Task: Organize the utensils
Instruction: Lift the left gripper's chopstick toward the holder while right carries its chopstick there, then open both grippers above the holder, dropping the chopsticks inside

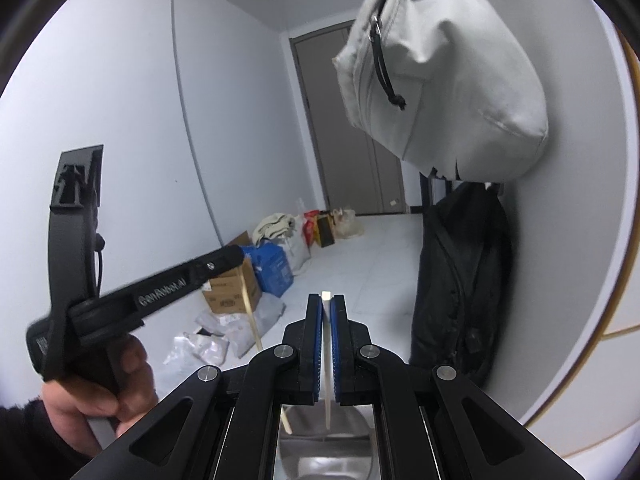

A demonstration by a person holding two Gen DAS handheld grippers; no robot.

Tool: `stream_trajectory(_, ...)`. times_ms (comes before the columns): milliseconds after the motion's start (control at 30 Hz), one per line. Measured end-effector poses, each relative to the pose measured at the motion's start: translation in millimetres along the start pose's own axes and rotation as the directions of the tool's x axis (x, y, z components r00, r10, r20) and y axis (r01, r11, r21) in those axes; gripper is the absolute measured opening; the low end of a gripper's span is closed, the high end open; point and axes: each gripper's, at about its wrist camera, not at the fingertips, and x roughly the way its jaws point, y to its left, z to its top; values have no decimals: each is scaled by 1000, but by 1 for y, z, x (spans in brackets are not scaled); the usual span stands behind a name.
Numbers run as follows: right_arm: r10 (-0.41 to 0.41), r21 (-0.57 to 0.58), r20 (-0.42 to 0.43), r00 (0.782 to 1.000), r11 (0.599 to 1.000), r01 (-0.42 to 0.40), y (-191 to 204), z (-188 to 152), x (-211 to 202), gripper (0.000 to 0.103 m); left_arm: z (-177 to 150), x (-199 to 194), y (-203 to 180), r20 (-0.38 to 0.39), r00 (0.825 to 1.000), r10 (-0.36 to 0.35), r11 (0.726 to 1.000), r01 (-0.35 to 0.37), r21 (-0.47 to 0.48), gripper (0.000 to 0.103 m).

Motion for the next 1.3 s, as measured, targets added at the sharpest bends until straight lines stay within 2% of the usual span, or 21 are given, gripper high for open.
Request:
stream_trajectory(567,1,22,-85,996,1000,0,-19,-23,48,4,-16,38,-5,-25,999,-31,999,32,35,0)
stream_trajectory(867,14,37,-132,991,999,-9,-22,-40,64,3,-18,34,-7,-14,998,-55,997,55,55,0)
stream_trajectory(1167,28,33,-164,986,999,-23,-21,-49,69,3,-29,31,-5,-50,994,-101,990,105,89,0)
stream_trajectory(1300,46,45,-191,981,998,-38,-22,-55,72,3,-34,28,-2,-94,985,-143,985,151,86,0)
